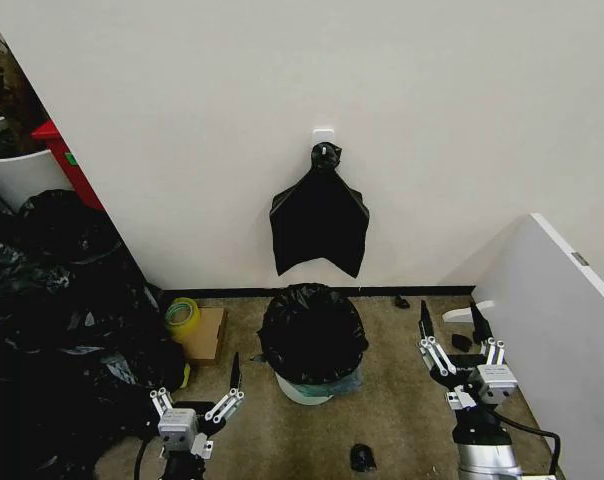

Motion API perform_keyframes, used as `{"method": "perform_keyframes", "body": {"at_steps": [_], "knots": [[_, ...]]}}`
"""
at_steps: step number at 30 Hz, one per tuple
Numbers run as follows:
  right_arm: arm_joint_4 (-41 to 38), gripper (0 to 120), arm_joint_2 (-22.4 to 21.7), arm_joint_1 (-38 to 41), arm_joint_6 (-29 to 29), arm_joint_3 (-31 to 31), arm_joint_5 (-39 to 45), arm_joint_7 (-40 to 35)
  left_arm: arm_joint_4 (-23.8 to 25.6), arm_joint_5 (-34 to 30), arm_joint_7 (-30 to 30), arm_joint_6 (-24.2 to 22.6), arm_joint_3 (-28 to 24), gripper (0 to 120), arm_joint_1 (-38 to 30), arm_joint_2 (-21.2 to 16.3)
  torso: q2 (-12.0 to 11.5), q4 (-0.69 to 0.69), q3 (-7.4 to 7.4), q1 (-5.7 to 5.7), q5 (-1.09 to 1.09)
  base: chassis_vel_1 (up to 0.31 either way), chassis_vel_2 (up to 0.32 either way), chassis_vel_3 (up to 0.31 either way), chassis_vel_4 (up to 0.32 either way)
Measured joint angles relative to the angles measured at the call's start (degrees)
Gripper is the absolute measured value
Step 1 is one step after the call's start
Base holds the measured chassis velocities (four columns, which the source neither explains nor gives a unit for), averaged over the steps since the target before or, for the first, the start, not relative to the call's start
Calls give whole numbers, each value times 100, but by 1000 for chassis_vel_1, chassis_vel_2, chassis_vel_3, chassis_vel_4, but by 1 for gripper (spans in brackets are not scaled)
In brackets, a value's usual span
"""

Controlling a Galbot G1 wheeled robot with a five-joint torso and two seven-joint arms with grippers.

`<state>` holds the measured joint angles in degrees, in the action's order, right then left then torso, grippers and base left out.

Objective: Place the garbage bag over the trash bin.

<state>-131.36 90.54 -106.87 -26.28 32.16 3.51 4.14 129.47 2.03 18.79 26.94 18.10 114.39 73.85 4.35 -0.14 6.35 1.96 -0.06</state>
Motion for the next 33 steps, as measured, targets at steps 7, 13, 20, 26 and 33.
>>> {"method": "perform_keyframes", "body": {"at_steps": [7, 13, 20, 26, 33], "knots": [[-96, 72, 9, -38, 279, 70, 107, -165, -12, -100, 11, -19, -1, 100, 5, -13, -1, 0, 0, 0, 2, 0, 0, 0, 0], [59, 66, 21, -63, -91, 184, 418, 354, -11, -207, 9, -62, -24, 100, -49, -65, -1, 0, 0, 0, 2, 0, 0, 0, 0], [-103, 84, -9, 32, 207, -34, 101, 112, -1, -245, 7, -62, 9, 100, -122, -78, -1, 1, 0, 0, 3, 0, 0, 0, 0], [-28, 99, -161, 59, 222, 13, -9, -102, -79, -196, 10, -80, -30, 100, -245, -25, -1, 0, 0, 0, 2, 0, 0, 0, 0], [280, 100, -214, 239, 325, -58, -257, -464, -194, -150, -1, -54, -85, 100, -287, -19, -1, 0, 0, 0, 3, 0, 0, 0, 0]]}}
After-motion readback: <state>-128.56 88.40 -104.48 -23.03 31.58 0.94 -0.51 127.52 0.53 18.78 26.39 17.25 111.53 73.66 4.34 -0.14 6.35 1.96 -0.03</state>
